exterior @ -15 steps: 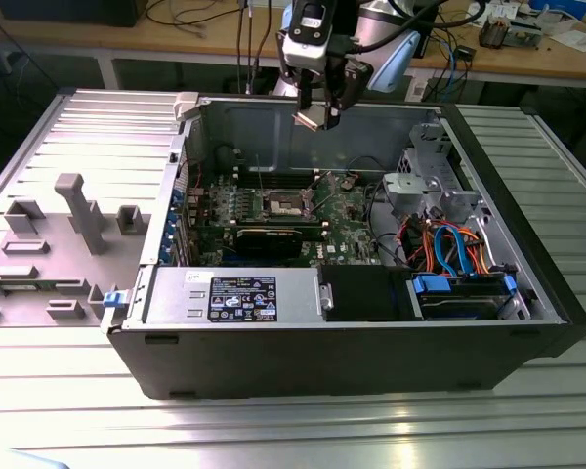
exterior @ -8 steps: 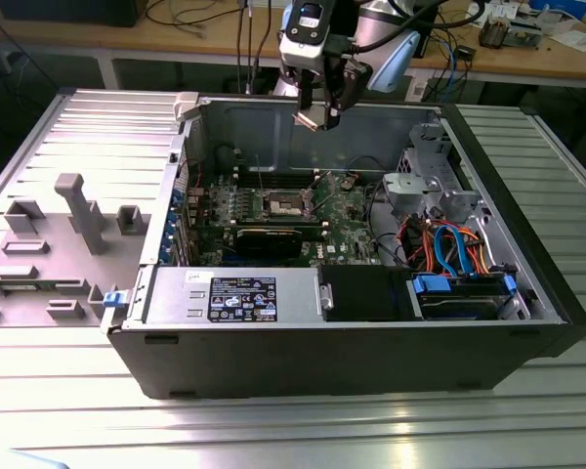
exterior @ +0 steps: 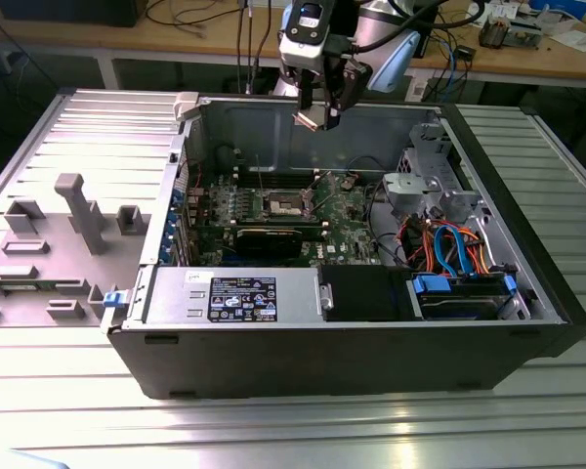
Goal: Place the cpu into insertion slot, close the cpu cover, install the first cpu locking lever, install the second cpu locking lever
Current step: 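Place the cpu into insertion slot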
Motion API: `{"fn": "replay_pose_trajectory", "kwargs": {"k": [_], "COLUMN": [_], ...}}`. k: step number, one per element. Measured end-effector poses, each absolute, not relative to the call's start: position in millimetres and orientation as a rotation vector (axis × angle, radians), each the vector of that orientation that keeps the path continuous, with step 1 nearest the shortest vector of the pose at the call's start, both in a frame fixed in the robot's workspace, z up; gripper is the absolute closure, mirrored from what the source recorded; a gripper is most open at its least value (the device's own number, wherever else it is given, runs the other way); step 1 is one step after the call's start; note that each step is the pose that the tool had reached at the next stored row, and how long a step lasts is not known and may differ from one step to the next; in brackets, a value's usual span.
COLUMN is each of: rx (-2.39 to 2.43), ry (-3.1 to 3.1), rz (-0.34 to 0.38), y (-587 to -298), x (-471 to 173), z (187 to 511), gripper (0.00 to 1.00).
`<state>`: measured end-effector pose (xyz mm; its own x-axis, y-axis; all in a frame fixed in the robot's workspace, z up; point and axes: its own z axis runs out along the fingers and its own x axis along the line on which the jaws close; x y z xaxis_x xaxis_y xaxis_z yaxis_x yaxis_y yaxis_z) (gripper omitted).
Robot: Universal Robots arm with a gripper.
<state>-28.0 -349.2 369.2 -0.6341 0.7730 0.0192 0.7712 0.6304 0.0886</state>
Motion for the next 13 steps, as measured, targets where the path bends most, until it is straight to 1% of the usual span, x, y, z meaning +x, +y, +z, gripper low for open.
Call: {"fn": "replay_pose_trajectory", "kwargs": {"k": [13], "rx": [1.442], "ry": [2.761], "rz": [0.136], "y": [-349.2], "x": [-28.0], "z": [368.7], "gripper": [0.45]}}
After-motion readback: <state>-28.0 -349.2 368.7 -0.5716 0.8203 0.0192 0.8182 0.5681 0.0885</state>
